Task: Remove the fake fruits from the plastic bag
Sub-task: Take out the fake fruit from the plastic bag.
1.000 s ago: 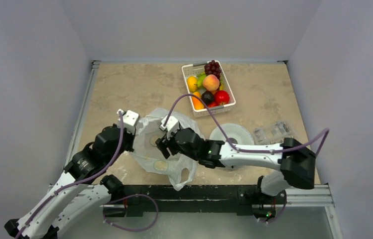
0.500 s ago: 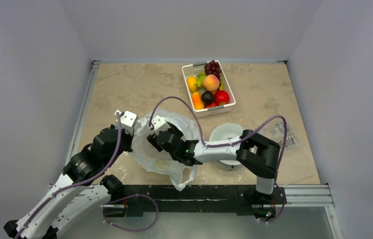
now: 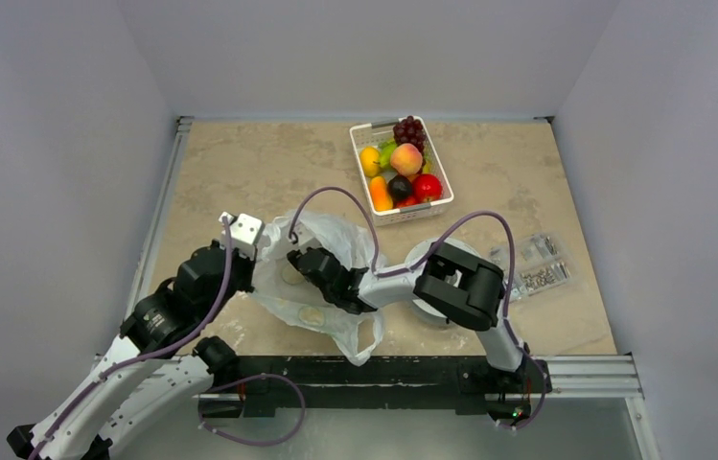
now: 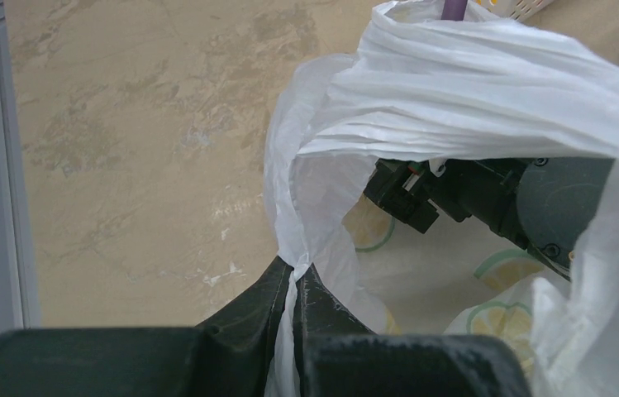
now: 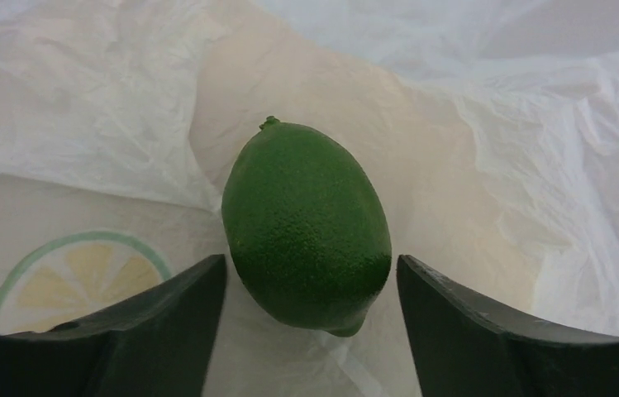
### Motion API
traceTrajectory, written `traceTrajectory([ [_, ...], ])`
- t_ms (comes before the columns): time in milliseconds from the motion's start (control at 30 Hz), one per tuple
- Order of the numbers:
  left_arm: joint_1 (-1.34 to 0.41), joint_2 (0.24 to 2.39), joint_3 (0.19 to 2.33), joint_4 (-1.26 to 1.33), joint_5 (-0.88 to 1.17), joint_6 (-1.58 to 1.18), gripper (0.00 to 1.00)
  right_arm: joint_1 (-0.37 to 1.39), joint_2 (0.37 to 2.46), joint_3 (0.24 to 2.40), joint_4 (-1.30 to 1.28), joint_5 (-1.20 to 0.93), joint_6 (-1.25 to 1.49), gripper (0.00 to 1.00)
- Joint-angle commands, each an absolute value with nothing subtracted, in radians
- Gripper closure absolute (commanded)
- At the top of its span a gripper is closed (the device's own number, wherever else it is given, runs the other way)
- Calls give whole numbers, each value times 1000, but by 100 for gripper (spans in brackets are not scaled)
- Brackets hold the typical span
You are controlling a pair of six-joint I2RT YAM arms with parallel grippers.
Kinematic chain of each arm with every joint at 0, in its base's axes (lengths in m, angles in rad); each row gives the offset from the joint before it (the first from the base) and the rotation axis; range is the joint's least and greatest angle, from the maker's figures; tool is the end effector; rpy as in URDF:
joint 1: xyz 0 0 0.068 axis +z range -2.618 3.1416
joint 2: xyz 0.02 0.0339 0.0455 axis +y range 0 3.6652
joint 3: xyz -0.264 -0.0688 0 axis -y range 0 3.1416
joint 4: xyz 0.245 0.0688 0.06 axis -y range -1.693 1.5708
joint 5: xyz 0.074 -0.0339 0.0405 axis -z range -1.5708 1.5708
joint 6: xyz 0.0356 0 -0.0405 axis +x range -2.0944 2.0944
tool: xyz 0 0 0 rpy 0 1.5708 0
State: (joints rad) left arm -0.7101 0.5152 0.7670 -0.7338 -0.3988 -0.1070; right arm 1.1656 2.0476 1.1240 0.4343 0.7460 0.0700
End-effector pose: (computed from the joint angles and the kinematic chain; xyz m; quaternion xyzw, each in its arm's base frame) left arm 0.0903 -0.0594 0.3132 0.1511 0.8311 -0.0462 0.5332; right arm 0.1898 0.3812 0.1417 -0.2557 0.7792 0.0230 0.5717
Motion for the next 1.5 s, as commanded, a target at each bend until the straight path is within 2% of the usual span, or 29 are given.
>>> traceTrajectory([
  [0, -717, 513, 774, -692, -422, -77, 100, 1160, 2059, 1180, 547, 779, 66, 31],
  [67, -717, 514, 773, -692, -425, -75, 100, 1159, 2070, 1174, 584, 783, 50, 36],
  [167, -716, 515, 772, -691, -431, -75, 100, 1155, 2080, 1183, 591, 741, 41, 58],
  [333, -717, 526, 768, -687, -450, -72, 100, 1160, 2000, 1142, 567, 670, 66, 80],
  [500, -717, 568, 757, -681, -625, -98, 100, 1160, 1936, 1094, 579, 574, 73, 100],
  [667, -718, 616, 776, -714, -769, -139, 100, 1160, 1906, 1074, 599, 461, 75, 100],
  [933, -715, 577, 760, -721, -949, -173, 100, 1159, 1852, 1075, 559, 354, 169, 100],
  [1167, -705, 624, 761, -725, -1039, -189, 100, 1159, 1767, 1065, 540, 220, 234, 100],
  [1467, -658, 711, 811, -854, -1184, -319, 100, 1152, 1658, 1081, 511, 200, 255, 100],
])
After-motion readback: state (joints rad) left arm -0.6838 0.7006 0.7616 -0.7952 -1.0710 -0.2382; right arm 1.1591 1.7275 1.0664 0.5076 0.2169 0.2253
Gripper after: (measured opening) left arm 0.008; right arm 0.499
